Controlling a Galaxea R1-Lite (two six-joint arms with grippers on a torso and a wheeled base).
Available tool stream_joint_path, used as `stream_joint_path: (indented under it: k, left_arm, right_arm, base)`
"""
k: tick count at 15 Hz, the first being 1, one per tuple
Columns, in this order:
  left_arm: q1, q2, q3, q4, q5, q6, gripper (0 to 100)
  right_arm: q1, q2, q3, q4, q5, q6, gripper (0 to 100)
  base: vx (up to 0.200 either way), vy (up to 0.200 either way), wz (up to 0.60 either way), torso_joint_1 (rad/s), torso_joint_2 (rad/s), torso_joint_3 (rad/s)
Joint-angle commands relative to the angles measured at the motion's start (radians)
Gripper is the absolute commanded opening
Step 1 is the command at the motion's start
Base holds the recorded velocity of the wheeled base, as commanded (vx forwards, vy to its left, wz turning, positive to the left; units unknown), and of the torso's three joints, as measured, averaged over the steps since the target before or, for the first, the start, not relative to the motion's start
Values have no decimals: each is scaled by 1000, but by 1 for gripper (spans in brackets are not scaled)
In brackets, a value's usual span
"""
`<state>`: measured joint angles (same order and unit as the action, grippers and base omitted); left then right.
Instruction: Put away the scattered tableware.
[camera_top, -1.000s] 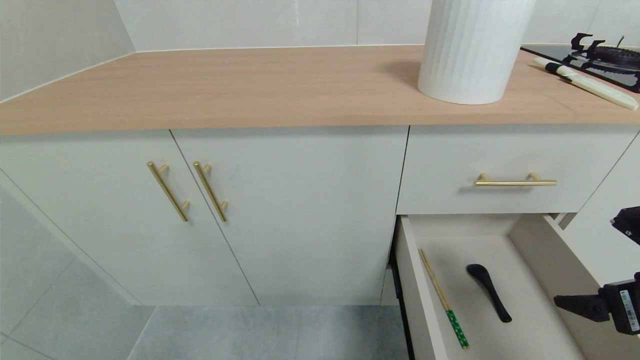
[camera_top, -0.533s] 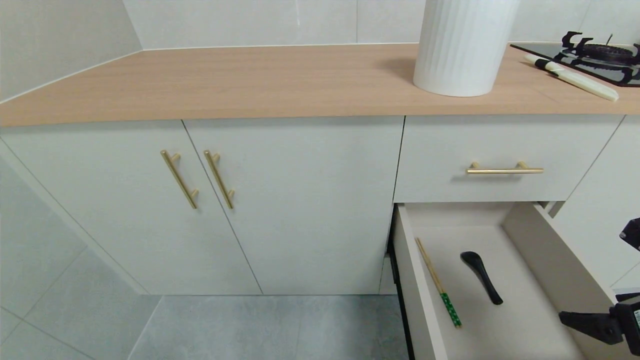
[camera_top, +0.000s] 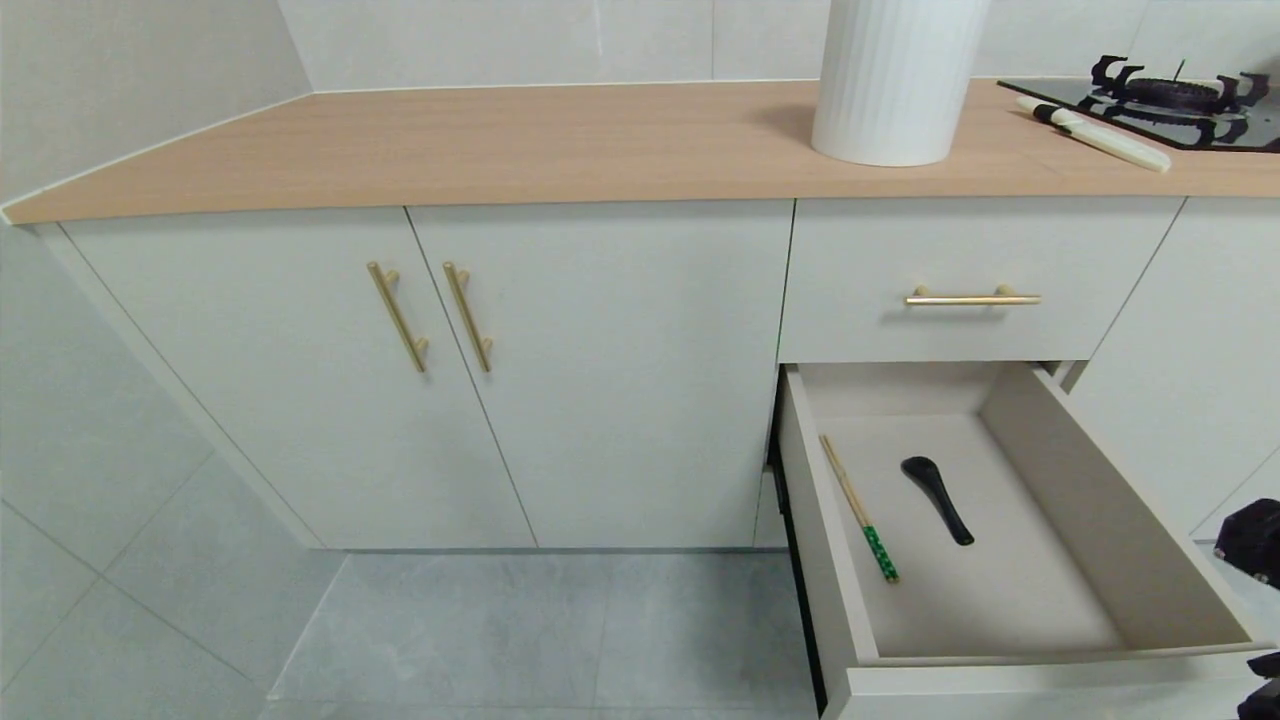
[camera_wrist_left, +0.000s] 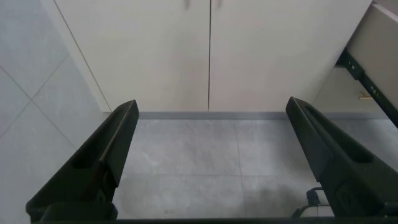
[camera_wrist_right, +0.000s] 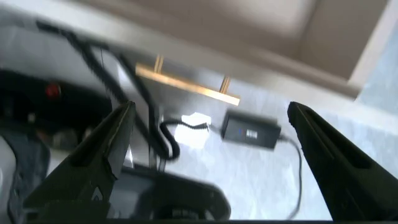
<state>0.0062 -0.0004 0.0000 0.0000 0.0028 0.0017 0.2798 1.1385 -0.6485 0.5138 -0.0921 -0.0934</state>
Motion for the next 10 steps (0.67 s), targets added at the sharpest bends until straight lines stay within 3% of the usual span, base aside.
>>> stream_joint_path:
  k: [1, 5, 10]
  left_arm:
    - [1, 0, 0, 2, 0, 0, 100]
    - [0, 0, -2, 2, 0, 0, 100]
    - [0, 0, -2, 2, 0, 0, 100]
  right_arm:
    - [32, 69, 1, 26, 2, 1, 100]
    - [53, 283, -8, 32, 8, 55, 100]
    - [53, 346, -5, -106, -11, 185, 100]
  base:
    - [0, 0, 0, 0, 0, 0]
    - [0, 0, 0, 0, 0, 0]
    - [0, 0, 0, 0, 0, 0]
